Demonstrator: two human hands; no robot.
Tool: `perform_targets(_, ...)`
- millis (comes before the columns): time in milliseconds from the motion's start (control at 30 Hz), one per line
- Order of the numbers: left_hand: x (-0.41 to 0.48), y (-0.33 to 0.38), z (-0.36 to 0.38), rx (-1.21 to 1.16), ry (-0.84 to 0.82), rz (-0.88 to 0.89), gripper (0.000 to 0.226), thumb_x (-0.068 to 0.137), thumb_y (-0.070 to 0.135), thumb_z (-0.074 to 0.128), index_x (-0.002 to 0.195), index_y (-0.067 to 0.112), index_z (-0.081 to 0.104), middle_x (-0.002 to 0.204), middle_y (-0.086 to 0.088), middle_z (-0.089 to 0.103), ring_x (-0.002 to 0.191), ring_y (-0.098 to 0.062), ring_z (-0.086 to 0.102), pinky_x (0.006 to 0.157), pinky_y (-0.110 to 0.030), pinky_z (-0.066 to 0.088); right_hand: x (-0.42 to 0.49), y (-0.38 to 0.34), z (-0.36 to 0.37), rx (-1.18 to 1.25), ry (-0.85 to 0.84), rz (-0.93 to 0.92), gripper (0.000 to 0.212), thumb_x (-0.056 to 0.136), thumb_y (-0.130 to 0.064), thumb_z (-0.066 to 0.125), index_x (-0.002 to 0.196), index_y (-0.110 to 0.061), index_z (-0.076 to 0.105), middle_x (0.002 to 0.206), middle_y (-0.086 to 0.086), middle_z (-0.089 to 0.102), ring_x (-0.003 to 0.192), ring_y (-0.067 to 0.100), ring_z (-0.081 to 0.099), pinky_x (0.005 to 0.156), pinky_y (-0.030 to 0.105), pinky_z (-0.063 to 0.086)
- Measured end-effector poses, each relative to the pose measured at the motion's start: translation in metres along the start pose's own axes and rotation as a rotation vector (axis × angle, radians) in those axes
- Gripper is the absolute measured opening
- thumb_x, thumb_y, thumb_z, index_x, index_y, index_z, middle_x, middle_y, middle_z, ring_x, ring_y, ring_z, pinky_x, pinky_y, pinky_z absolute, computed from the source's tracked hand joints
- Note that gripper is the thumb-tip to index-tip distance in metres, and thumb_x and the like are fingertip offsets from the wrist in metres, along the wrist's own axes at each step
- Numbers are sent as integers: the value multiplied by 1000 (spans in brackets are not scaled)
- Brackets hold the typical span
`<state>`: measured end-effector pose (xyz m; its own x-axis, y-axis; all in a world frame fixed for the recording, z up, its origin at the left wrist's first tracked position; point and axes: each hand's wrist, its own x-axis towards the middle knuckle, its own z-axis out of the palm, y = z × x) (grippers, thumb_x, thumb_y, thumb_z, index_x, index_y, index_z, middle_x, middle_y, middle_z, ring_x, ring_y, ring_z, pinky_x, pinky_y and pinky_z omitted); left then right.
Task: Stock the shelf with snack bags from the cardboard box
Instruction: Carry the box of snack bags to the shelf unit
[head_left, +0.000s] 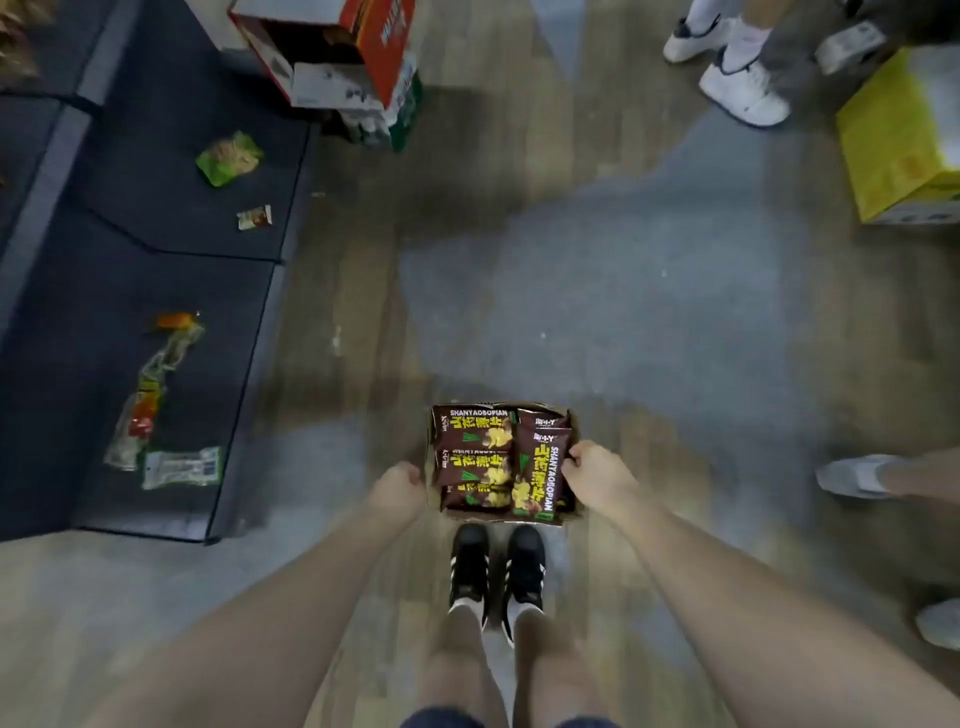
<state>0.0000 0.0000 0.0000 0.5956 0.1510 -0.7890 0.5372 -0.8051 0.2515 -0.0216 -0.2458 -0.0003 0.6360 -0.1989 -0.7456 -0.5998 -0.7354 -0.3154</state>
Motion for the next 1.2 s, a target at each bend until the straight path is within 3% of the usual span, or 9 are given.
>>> perform_targets(133, 69, -12, 35, -80, 3, -33, 25, 93, -1, 45, 115, -5, 54, 120, -22, 58, 115, -35, 53, 94, -33, 40, 50, 20, 30, 27, 20, 81, 21, 95, -19, 42, 99, -6, 58, 104, 14, 65, 97, 31, 60, 69, 29, 41)
perform_targets(267, 124, -24, 66, -94, 26, -68, 10, 93, 6, 47, 101, 2, 48, 101, -19, 57, 103, -37, 57, 77, -32, 42, 101, 43, 66, 1, 56, 156, 15, 93, -16, 43, 85, -7, 52, 100, 16, 64, 81, 28, 54, 66, 31, 40)
perform_targets(367, 167, -47, 89, -103, 43, -116, 27, 90, 13, 51, 109, -6, 55, 108, -23, 61, 101, -40, 58, 81, -35, 48, 122, 60, 85, -3, 115, 222, 20, 92, -18, 45, 101, -3, 55, 106, 16, 62, 92, 33, 60, 71, 34, 46)
perform_targets(433, 194, -63, 104, -65, 22, -134, 29, 88, 15, 53, 108, -5, 59, 109, -26, 63, 101, -40, 59, 82, -37, 48, 131, 67, 93, -4, 143, 263, 23, 93, -18, 45, 111, -3, 48, 112, 14, 57, 103, 34, 58, 72, 32, 39)
perform_targets(667, 206, -50, 116, -137, 101, -160, 27, 90, 8, 48, 109, -4, 63, 109, -27, 63, 101, -40, 60, 84, -38, 48, 155, 85, 109, 147, 196, 369, 27, 95, -12, 47, 117, 1, 39, 124, 20, 51, 108, 37, 55, 76, 37, 40)
perform_targets(733, 209, -49, 119, -158, 127, -170, 27, 89, 11, 51, 109, 1, 65, 107, -25, 65, 99, -39, 61, 84, -38, 50, 160, 91, 113, 142, 145, 410, 28, 96, -13, 47, 118, 5, 46, 118, 21, 57, 103, 38, 57, 76, 35, 43)
perform_targets(867, 213, -53, 119, -182, 166, -191, 23, 86, 15, 60, 104, 5, 69, 100, -21, 68, 93, -35, 64, 81, -37, 52, 161, 101, 120, 47, 43, 388, 29, 99, -23, 42, 100, -2, 62, 90, 11, 62, 80, 31, 60, 69, 34, 49)
perform_targets(1067, 212, -47, 116, -125, 178, -147, 19, 86, 13, 59, 102, 7, 69, 101, -18, 68, 95, -34, 63, 80, -34, 48, 159, 101, 118, -104, 103, 301, 17, 98, -18, 41, 88, -11, 53, 83, 8, 56, 76, 30, 53, 67, 30, 41)
perform_targets(1200, 214, -41, 106, -92, 184, -97, 22, 86, 11, 59, 106, 8, 69, 104, -17, 68, 99, -33, 63, 85, -34, 51, 160, 97, 105, -101, 88, 270, 19, 96, -14, 43, 86, -7, 57, 86, 11, 62, 82, 32, 61, 68, 32, 47)
